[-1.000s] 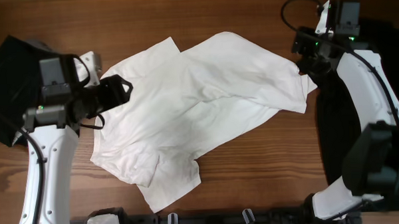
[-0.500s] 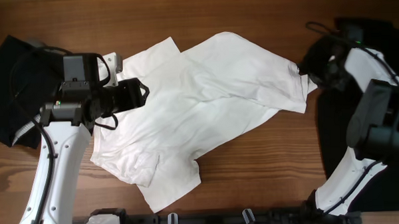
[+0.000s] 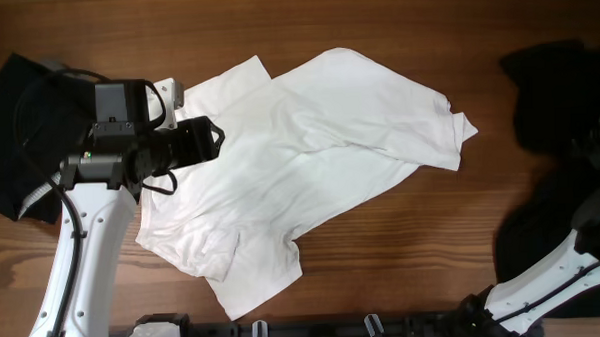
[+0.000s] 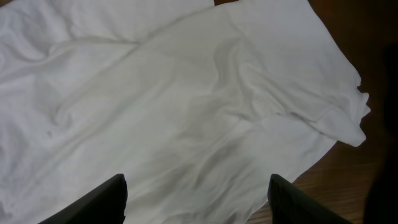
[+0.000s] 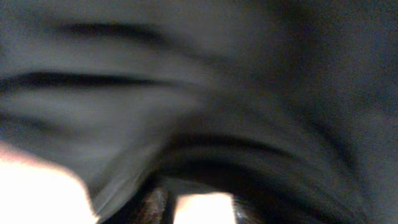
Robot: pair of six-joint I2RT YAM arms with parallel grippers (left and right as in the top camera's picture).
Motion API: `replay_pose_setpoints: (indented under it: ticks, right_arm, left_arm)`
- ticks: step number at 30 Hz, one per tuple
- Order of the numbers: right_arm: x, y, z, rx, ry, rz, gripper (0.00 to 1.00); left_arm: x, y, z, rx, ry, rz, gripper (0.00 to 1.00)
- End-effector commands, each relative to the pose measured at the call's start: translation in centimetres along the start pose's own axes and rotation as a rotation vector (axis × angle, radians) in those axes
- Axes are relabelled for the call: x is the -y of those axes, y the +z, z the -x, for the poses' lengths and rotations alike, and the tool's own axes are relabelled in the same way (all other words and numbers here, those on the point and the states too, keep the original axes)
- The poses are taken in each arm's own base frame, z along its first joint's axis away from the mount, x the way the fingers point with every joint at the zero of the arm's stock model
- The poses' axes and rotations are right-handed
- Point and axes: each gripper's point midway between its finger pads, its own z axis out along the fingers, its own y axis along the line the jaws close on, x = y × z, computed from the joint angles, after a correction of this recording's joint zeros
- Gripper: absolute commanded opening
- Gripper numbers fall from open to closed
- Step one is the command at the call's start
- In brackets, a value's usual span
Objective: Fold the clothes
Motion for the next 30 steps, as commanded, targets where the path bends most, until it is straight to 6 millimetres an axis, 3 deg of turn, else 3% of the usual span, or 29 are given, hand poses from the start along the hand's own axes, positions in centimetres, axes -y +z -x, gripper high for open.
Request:
replay_pose_setpoints:
  ticks: [1,4,9,10,11,14,15,16,17,20,22,26,30]
  right_arm:
    - [-13.2,-6.8,-2.1,0.05,-0.456,0.501,0.53]
    - [-17.2,-6.8,-5.4,0.026,-0.613,0.531,0.55]
    - [-20.3,-2.6,-9.8,-0.002,-0.729,0.357,0.54]
    - [-21.5,-1.9,-10.9,-0.005,-0.778,0.355,0.59]
    - [-22.3,-1.3,-11.6,0.0,-0.807,0.346,0.74]
    - [-24.0,0.9,-12.8,0.034,-0.877,0.285,0.82]
    - [-24.4,1.4,-13.5,0.024,-0.892,0.287,0.75]
    - [-24.7,1.7,-14.5,-0.001,-0.906,0.304,0.55]
    - [-25.0,2.0,-15.7,-0.036,-0.916,0.324,0.42]
    - [-25.1,3.0,-18.2,-0.109,-0.935,0.327,0.31]
    - [-25.0,3.8,-19.3,-0.139,-0.926,0.311,0.15]
    - [-23.8,6.0,-21.6,-0.231,-0.851,0.239,0.05]
    - [-21.0,7.0,-25.3,-0.393,-0.818,0.142,0.08]
  left_arm:
    - [0.1,0.1,0.3,0.005,0.025,0.002,0.72]
    - [0.2,0.1,0.4,0.011,0.028,0.0,0.73]
    - [0.1,0.1,0.3,0.007,0.026,0.001,0.73]
    - [0.1,0.1,0.3,0.004,0.025,0.001,0.73]
    - [0.1,0.1,0.2,0.003,0.024,0.002,0.74]
    - [-0.1,0.1,-0.4,-0.024,0.015,0.008,0.73]
    - [-0.2,0.3,-0.9,-0.045,0.008,0.013,0.73]
    - [-0.4,0.4,-1.5,-0.071,-0.002,0.02,0.73]
    - [-0.8,0.6,-2.1,-0.1,-0.013,0.035,0.72]
    - [-1.9,1.4,-3.4,-0.165,-0.036,0.075,0.66]
    - [-2.2,2.3,-3.7,-0.185,-0.046,0.079,0.6]
    - [-2.9,4.0,-3.8,-0.209,-0.058,0.084,0.54]
    - [-3.4,5.1,-4.3,-0.249,-0.073,0.094,0.55]
